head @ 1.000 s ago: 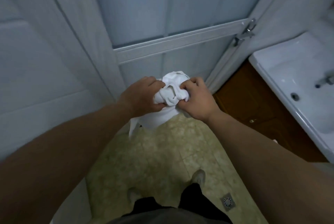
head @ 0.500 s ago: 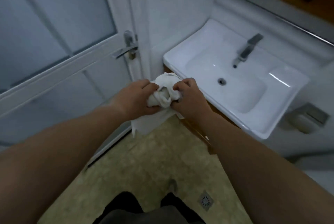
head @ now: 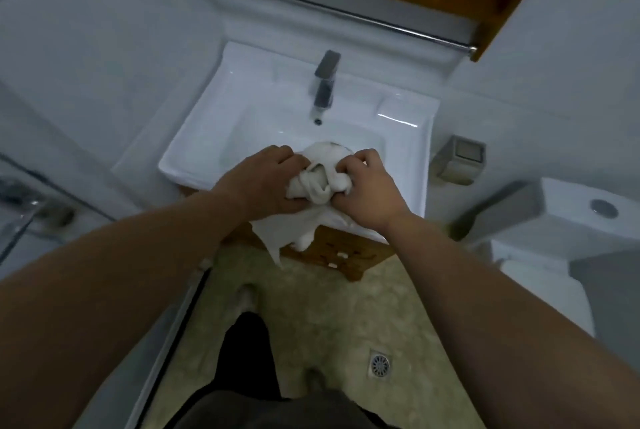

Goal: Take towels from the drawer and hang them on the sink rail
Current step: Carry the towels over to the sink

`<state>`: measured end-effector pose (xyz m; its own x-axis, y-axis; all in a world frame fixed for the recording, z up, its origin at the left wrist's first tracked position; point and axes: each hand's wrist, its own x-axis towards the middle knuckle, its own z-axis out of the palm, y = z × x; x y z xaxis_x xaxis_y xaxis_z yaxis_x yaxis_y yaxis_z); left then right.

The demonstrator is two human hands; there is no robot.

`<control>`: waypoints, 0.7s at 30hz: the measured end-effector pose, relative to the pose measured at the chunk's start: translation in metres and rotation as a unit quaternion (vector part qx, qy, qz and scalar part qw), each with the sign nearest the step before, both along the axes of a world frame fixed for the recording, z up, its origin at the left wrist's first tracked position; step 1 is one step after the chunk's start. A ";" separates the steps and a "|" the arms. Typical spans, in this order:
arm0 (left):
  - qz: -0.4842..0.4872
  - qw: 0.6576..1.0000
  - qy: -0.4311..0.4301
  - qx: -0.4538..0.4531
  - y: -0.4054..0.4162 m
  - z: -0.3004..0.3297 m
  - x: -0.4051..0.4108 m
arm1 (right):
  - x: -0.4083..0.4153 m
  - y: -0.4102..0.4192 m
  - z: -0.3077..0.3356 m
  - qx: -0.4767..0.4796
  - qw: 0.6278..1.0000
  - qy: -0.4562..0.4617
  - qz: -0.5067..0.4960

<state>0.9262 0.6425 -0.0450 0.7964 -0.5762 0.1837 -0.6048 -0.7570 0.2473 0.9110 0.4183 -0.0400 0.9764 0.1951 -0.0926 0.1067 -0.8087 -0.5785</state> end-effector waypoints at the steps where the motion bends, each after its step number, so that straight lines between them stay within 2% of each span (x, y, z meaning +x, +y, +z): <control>1: -0.015 1.000 0.007 0.001 0.002 0.000 0.018 | 0.009 0.003 -0.001 0.000 1.000 0.000 -0.021; 7: -0.108 0.993 0.023 0.037 0.017 -0.002 0.120 | 0.057 0.029 -0.002 -0.014 0.993 0.000 -0.119; 13: -0.215 0.976 0.002 0.028 0.013 -0.009 0.173 | 0.085 0.040 -0.002 -0.038 0.981 0.025 -0.189; 21: -0.209 0.975 0.043 0.068 0.012 -0.022 0.216 | 0.119 0.044 -0.018 -0.027 0.976 0.044 -0.211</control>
